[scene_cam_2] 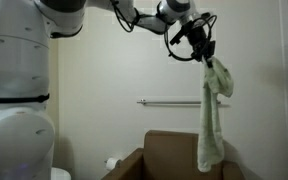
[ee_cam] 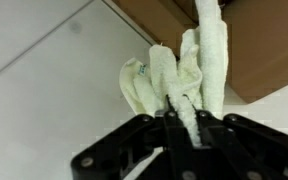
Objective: Hang some of the things on the seat of the couch on the armrest
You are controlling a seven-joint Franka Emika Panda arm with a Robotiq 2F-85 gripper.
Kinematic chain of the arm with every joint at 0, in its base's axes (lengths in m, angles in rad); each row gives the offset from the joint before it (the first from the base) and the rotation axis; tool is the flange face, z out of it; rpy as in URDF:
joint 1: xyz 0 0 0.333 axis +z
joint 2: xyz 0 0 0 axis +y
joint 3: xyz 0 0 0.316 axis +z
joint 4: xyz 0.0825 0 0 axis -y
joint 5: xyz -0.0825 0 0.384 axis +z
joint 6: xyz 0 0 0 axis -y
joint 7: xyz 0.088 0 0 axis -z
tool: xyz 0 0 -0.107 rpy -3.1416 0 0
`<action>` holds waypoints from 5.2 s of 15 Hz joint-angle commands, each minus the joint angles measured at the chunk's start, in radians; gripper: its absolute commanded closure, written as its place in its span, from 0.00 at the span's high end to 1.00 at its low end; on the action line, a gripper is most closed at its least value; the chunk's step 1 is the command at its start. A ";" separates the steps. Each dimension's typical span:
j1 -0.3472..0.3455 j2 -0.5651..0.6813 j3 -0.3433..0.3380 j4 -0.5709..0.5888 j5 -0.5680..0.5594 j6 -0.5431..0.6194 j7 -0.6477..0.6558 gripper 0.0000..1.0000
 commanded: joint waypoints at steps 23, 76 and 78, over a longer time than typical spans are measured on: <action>-0.166 0.400 -0.141 0.355 0.161 -0.038 0.409 0.03; -0.099 1.278 0.026 1.126 0.042 -0.694 0.024 0.03; -0.058 1.305 0.022 1.131 0.014 -0.707 -0.038 0.03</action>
